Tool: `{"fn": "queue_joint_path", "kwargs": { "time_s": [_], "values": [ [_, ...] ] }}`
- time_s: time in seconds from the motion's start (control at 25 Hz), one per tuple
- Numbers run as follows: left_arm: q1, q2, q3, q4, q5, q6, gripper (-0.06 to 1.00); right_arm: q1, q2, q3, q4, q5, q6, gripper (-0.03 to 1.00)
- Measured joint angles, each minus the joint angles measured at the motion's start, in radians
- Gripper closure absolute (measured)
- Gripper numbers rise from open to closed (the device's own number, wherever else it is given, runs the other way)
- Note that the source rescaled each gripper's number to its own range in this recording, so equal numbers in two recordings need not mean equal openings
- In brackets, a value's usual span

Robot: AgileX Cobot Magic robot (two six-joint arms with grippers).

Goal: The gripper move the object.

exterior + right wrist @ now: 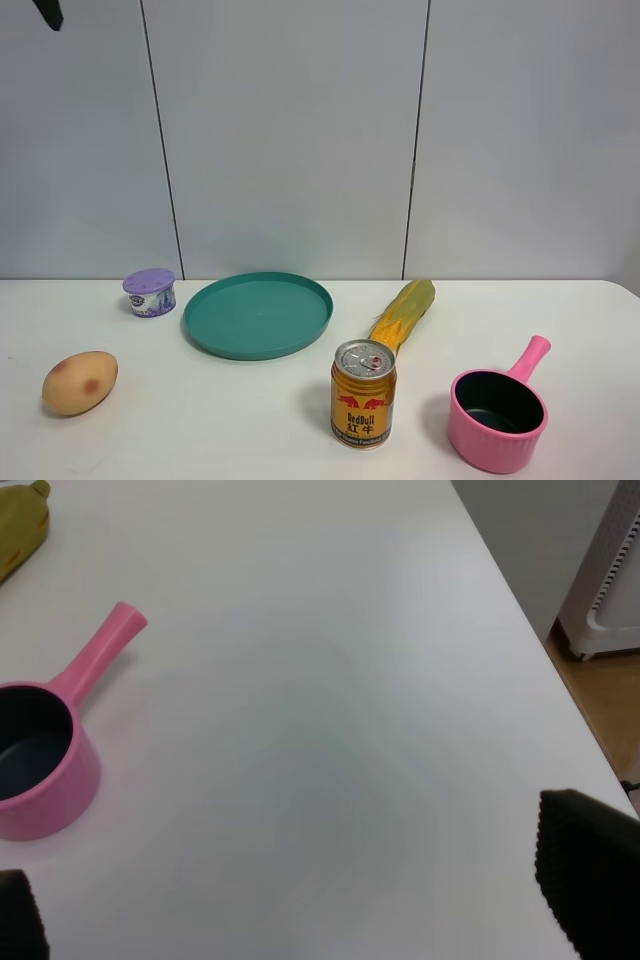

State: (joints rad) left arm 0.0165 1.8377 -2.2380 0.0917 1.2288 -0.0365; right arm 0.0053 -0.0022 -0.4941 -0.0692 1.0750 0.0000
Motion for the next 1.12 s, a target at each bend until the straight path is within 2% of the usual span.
{"fn": "queue_joint_path", "kwargs": {
  "time_s": [0.12, 0.28, 0.6, 0.76, 0.96, 1.12],
  "values": [
    [0.046, -0.103, 0.144, -0.001, -0.003, 0.016, -0.05, 0.000, 0.000, 0.000, 0.000, 0.000, 0.000, -0.03],
    [0.091, -0.304, 0.419, -0.001, -0.008, 0.051, -0.05, 0.000, 0.000, 0.000, 0.000, 0.000, 0.000, -0.03],
    [0.101, -0.914, 1.025, -0.001, -0.010, 0.062, -0.05, 0.000, 0.000, 0.000, 0.000, 0.000, 0.000, -0.03],
    [0.101, -1.273, 1.273, -0.001, -0.007, 0.051, -0.05, 0.000, 0.000, 0.000, 0.000, 0.000, 0.000, -0.03],
    [0.101, -1.652, 1.441, 0.006, -0.006, 0.043, -0.05, 0.000, 0.000, 0.000, 0.000, 0.000, 0.000, -0.03],
    [0.101, -1.827, 1.499, 0.006, -0.001, 0.043, -0.05, 0.000, 0.000, 0.000, 0.000, 0.000, 0.000, -0.03]
  ]
}}
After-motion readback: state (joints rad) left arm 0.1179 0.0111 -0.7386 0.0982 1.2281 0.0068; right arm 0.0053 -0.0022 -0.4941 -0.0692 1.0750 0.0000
